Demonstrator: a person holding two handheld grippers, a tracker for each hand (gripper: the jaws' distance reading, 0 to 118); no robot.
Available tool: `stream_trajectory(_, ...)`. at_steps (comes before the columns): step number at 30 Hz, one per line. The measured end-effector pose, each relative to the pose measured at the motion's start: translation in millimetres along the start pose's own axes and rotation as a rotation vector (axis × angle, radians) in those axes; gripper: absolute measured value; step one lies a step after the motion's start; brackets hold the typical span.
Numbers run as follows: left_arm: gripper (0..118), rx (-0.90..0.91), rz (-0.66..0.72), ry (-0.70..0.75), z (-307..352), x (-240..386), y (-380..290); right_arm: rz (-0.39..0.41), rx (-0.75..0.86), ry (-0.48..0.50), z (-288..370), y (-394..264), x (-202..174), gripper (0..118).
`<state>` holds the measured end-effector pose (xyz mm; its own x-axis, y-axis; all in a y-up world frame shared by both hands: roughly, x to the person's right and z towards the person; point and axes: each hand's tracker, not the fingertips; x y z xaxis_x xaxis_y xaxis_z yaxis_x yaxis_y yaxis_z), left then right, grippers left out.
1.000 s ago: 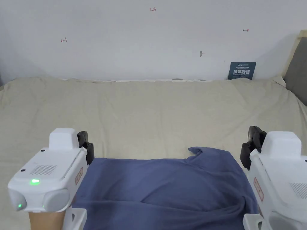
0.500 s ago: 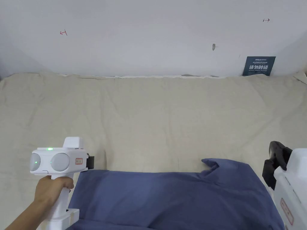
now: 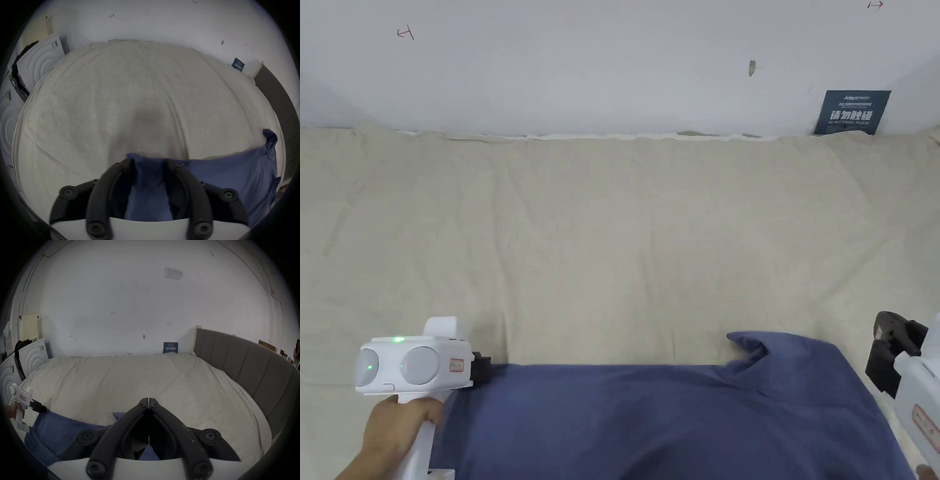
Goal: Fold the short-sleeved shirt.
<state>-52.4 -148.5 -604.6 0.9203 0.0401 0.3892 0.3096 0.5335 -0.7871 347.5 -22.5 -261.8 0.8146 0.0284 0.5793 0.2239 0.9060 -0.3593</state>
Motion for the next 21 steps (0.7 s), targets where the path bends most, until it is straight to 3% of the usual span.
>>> stream_trajectory(2,3,0.003,-0.020,-0.036,3,8,1,-0.011,-0.049,0.007,-18,-2,7,4)
stream_trajectory(4,3,0.021,-0.048,-0.019,12,12,0,-0.054,-0.127,0.009,-44,-4,18,19)
stream_trajectory(5,3,0.047,-0.061,-0.020,21,14,-2,-0.052,-0.186,0.017,-61,-6,25,34)
stream_trajectory(8,3,0.134,-0.001,-0.091,52,13,-4,-0.079,-0.349,-0.004,-106,-20,38,56)
stream_trajectory(9,3,0.149,-0.002,-0.109,62,13,-6,-0.078,-0.421,0.001,-124,-27,42,86)
stream_trajectory(10,3,0.158,-0.010,-0.108,70,15,-7,-0.056,-0.476,-0.003,-137,-34,43,104)
stream_trajectory(11,3,0.171,-0.020,-0.107,77,16,-9,-0.055,-0.524,-0.010,-148,-41,42,111)
stream_trajectory(15,3,0.185,-0.032,-0.104,96,17,-13,0.023,-0.594,-0.035,-172,-65,29,105)
stream_trajectory(16,3,0.183,-0.030,-0.105,98,16,-12,0.039,-0.610,-0.037,-175,-69,25,97)
stream_trajectory(19,3,0.184,-0.019,-0.092,100,14,-17,0.030,-0.579,-0.016,-163,-71,14,63)
stream_trajectory(21,3,0.185,-0.008,-0.087,97,6,-16,0.054,-0.565,-0.004,-151,-63,4,20)
